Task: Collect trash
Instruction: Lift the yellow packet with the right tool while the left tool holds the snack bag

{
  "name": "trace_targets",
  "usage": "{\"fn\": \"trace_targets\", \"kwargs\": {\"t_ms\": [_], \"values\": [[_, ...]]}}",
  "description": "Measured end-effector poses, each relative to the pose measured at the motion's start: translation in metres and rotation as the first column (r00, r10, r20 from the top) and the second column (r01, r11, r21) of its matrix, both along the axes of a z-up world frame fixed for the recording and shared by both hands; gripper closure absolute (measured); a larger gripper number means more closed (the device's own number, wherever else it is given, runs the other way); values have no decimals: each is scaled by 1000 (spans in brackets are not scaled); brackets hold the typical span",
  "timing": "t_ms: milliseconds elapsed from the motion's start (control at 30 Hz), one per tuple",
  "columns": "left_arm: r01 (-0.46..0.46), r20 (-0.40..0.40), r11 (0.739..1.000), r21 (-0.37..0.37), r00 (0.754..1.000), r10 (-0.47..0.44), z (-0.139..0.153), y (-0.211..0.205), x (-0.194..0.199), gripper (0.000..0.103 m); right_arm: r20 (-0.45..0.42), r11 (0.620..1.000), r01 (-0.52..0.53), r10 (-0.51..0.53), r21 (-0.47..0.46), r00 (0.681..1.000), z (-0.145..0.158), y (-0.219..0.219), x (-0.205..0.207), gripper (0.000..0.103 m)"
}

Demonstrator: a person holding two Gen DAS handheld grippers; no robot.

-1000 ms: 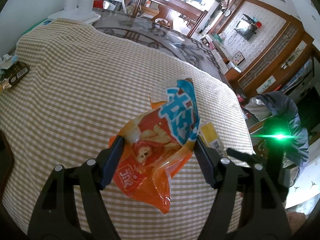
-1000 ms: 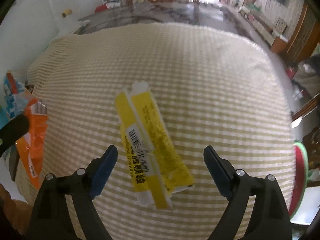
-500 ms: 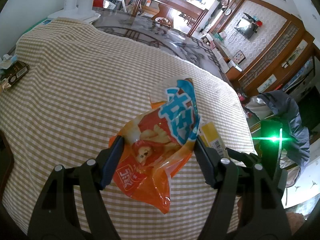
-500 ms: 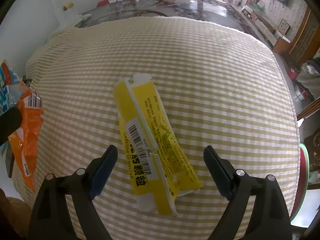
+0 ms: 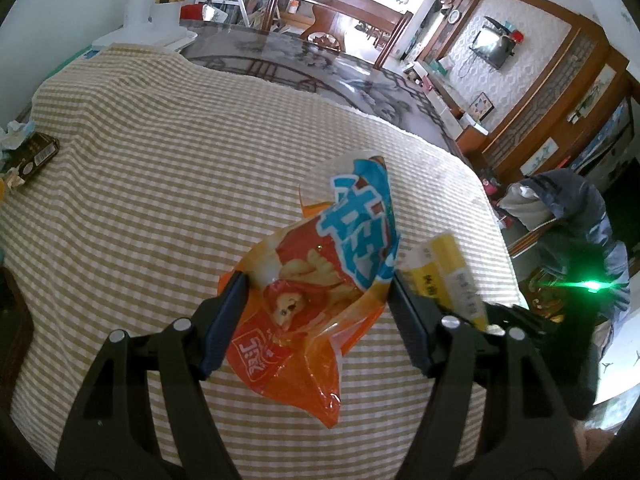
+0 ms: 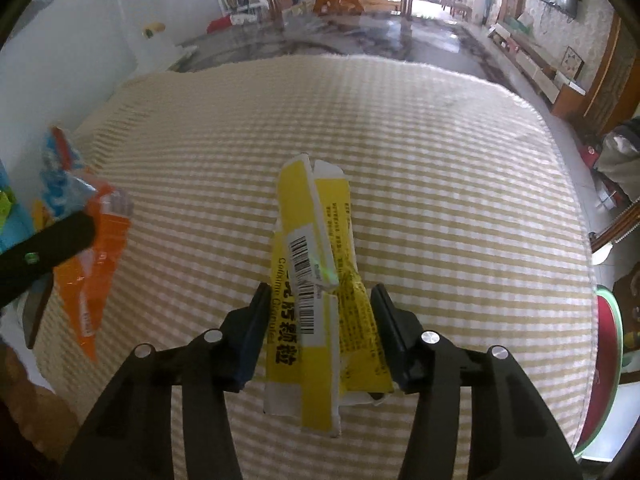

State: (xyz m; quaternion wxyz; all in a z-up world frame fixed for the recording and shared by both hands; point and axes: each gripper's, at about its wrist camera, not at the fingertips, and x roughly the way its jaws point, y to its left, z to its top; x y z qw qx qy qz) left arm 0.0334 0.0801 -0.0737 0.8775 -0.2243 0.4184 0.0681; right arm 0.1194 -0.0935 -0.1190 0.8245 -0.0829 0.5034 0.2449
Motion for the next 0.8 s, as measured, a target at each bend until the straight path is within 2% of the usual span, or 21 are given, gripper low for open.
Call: {"fn": "trace_targets", "kwargs": {"t_ms": [167, 333, 467, 800], "values": [[-4, -1, 999, 33, 1000, 4, 1, -2, 1, 36, 44, 997, 55, -57, 49, 997, 18, -30, -20, 53], [-8, -4, 998, 55, 1000, 8, 1, -3, 0, 36, 42, 986, 125, -131, 110, 991, 28, -58, -35, 53], [-8, -5, 997, 76, 1000, 9, 1, -5, -1, 36, 65, 979, 167, -176, 119, 982, 35, -74, -43, 53], [9, 23, 994, 113, 1000, -12, 4, -15, -2, 36, 140, 984, 143, -157, 105, 978, 42, -72, -57, 53]]}}
